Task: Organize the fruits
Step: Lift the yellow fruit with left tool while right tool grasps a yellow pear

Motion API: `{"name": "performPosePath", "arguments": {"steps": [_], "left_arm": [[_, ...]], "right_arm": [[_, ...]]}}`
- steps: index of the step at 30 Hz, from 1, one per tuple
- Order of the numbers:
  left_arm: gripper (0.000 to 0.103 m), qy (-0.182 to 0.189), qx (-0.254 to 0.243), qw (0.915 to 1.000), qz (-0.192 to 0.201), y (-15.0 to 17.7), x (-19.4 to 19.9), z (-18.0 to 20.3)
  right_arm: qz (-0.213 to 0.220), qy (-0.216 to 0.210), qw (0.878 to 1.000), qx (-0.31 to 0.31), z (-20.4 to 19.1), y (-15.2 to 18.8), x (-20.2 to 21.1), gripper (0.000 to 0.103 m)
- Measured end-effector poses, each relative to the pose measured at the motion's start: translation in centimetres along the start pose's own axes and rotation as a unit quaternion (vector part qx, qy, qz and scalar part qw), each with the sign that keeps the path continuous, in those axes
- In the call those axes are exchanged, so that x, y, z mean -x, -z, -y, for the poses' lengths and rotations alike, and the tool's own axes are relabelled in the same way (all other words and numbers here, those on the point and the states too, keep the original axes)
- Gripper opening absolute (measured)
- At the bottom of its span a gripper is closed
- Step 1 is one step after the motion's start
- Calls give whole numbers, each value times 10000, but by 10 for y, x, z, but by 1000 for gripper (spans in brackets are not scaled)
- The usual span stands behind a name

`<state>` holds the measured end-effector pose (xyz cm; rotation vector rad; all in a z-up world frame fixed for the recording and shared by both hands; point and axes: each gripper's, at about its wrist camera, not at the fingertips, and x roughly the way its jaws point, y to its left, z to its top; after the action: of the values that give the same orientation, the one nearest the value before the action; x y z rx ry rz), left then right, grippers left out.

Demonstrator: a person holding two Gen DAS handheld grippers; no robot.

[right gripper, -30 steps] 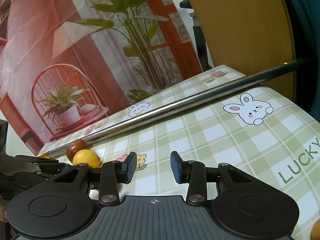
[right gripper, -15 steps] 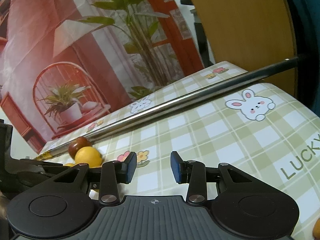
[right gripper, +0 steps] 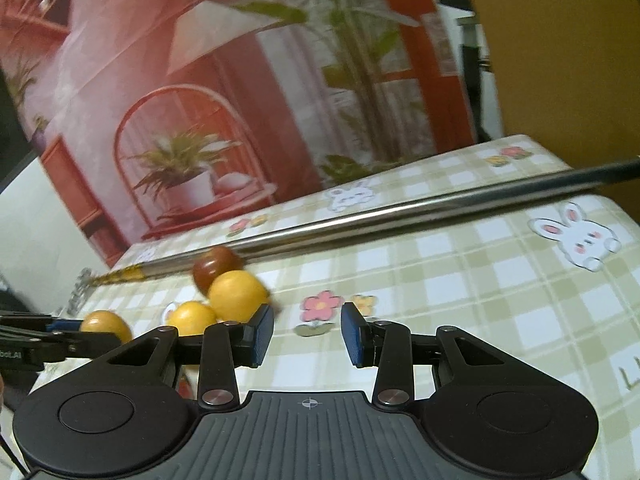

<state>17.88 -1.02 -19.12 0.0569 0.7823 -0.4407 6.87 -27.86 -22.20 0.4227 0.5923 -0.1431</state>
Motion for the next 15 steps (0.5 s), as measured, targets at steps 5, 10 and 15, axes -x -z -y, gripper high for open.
{"name": "performPosePath", "arguments": {"steps": [5, 10, 15], "left_arm": [[48, -148, 382, 9991, 137, 6, 16, -30], [48, -242, 678, 9971, 242, 12, 22, -44], [48, -249, 909, 9950, 345, 17, 27, -56]], "right_arm": [[-151, -274, 9986, 433, -26, -12, -18, 36], [-190, -358, 9939, 1023, -50, -25, -52, 36], [-424, -307, 9902, 1298, -69, -36, -99, 37]]}}
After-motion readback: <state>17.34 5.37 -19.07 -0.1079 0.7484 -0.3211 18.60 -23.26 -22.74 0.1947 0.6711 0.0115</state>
